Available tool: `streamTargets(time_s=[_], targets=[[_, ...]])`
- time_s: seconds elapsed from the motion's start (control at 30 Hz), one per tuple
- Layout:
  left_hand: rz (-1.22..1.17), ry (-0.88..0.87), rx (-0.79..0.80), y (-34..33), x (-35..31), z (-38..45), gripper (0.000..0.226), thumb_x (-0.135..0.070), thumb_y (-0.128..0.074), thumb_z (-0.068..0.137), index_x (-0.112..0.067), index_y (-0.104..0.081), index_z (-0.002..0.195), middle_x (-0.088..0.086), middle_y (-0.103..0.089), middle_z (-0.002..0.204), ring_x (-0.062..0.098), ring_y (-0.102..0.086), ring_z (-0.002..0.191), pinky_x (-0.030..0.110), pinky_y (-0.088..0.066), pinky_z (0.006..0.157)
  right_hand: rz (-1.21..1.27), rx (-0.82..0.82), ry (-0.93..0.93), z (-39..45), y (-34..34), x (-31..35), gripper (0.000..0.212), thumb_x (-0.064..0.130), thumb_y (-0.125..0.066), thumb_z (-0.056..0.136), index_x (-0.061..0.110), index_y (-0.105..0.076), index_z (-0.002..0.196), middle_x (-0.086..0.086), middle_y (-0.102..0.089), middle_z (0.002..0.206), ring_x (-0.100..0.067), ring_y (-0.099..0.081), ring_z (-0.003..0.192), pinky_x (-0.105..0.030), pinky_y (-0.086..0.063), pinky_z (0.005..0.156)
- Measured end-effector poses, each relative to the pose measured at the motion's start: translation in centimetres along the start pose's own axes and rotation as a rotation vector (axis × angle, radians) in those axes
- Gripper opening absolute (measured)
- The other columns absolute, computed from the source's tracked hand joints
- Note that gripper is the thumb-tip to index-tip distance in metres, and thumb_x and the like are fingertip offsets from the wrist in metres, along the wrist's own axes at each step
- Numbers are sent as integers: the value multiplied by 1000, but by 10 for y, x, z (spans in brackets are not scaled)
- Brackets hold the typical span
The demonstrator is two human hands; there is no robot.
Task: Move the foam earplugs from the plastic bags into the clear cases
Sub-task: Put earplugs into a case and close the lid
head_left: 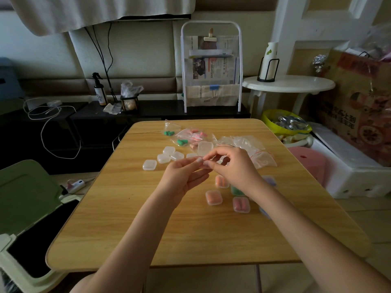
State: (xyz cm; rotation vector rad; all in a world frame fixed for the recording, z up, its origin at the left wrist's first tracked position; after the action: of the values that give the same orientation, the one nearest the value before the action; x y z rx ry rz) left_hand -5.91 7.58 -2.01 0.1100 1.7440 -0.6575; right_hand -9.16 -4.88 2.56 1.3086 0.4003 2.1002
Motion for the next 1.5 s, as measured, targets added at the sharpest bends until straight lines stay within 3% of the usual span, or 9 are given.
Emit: streamTargets(time_s=[0.27,0.4,0.53,0.67,0.87,1.03,1.23,1.37,1.5], targets=[[-18,3,-17,1,1,1,18,-11,-58,92,0,-65,105,17,-72,99,23,-71,94,30,-58,81,117,-110,-22,0,12,1,15,8,-62,90,21,-69,90,11,-68,86,-3,-62,80,-20,-51,73],[-11,17,14,-1,2,0,20,-12,-57,92,1,-64,106,16,-72,100,23,-70,95,30,-58,81,142,-174,-86,3,21,-8,27,15,-49,98,26,-58,121,15,-59,110,3,-55,93,-12,-47,77],[-37,51,15,-3,4,0,23,-12,-55,94,5,-61,108,18,-71,100,23,-70,94,31,-58,81,208,49,-130,0,-1,-8,27,24,-48,99,32,-60,122,16,-59,123,0,-55,108,-26,-48,93],[-130,92,-16,2,2,2,26,-18,-51,97,4,-59,107,19,-72,94,22,-72,84,29,-59,74,193,59,-118,-5,-8,-1,11,29,-68,88,27,-69,99,15,-68,100,-30,-67,86,-51,-55,76],[-90,134,4,-2,5,1,23,-17,-53,95,-1,-60,110,11,-73,77,18,-71,68,29,-60,71,-98,40,73,-3,-10,6,27,20,-74,82,19,-63,107,14,-53,104,-1,-49,92,-4,-36,75],[53,122,-2,1,5,0,20,-26,-52,96,-11,-62,103,14,-73,97,29,-70,93,33,-59,77,-129,-18,77,-4,-9,6,13,17,-64,89,15,-65,102,11,-54,98,0,-47,88,-4,-34,72],[72,134,4,-1,7,-1,19,-27,-52,96,-11,-60,103,15,-72,100,29,-71,93,35,-58,79,-136,1,57,-5,-10,1,7,21,-65,89,16,-64,94,6,-62,92,-1,-51,82,-10,-36,69],[441,40,-48,3,3,-3,24,-19,-56,94,-9,-59,116,7,-72,99,21,-71,85,28,-58,70,-129,23,28,-7,-6,-1,12,19,-64,91,15,-57,100,5,-64,105,-7,-60,83,-16,-45,65],[948,-92,64,-4,3,-5,30,-24,-70,82,-24,-60,111,-5,-62,105,8,-61,85,18,-53,66,-24,73,-49,-10,6,-6,16,16,-58,94,20,-43,101,2,-61,90,-10,-65,73,-20,-52,61]])
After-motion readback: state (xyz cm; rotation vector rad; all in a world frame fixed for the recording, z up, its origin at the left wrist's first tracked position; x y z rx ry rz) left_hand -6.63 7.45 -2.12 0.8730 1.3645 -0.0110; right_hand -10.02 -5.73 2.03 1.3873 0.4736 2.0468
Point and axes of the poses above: each hand's wrist, its own z-axis towards the middle knuckle, its own y-axis out of the back of the hand, x = y × z, the point moved 7 cm from there along z, towards the middle knuckle
